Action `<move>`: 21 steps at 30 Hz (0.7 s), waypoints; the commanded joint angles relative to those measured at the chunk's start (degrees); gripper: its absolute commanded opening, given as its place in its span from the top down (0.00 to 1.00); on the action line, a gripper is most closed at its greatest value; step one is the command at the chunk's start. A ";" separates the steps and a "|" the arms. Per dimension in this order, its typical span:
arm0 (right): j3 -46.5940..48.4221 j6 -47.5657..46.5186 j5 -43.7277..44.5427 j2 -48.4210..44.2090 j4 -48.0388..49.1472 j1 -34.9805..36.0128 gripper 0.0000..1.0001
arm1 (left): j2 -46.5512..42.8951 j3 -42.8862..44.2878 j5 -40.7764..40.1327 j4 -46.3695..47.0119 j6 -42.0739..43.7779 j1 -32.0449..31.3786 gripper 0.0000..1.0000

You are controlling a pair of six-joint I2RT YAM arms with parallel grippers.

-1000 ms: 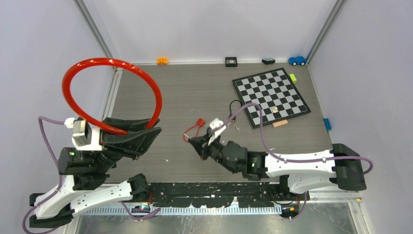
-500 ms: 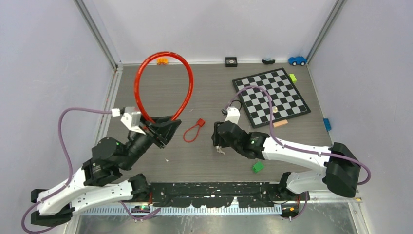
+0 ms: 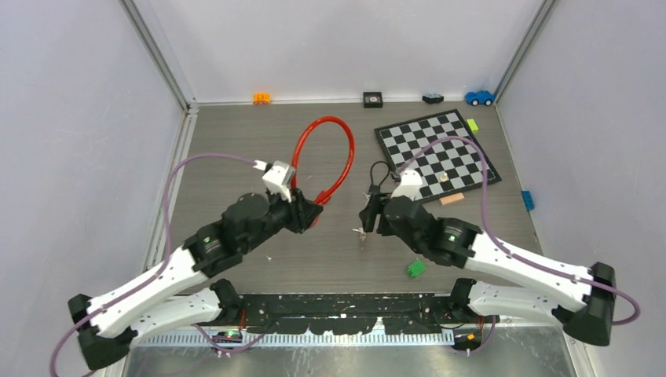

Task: Lock with the key
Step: Place the lock at the center of the board.

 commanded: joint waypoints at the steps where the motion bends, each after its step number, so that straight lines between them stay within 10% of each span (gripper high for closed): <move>1: -4.50 4.72 2.17 -8.88 -2.11 -0.10 0.30 | 7.31 -2.56 23.48 7.45 -12.48 14.14 1.00; 16: -7.08 7.71 2.32 -14.91 -6.34 0.00 0.33 | 35.55 -2.65 36.45 19.73 -16.56 25.88 0.99; 21: -6.88 7.32 1.79 -13.76 -6.22 0.00 0.33 | 37.41 -1.48 36.26 17.24 -15.67 28.04 0.62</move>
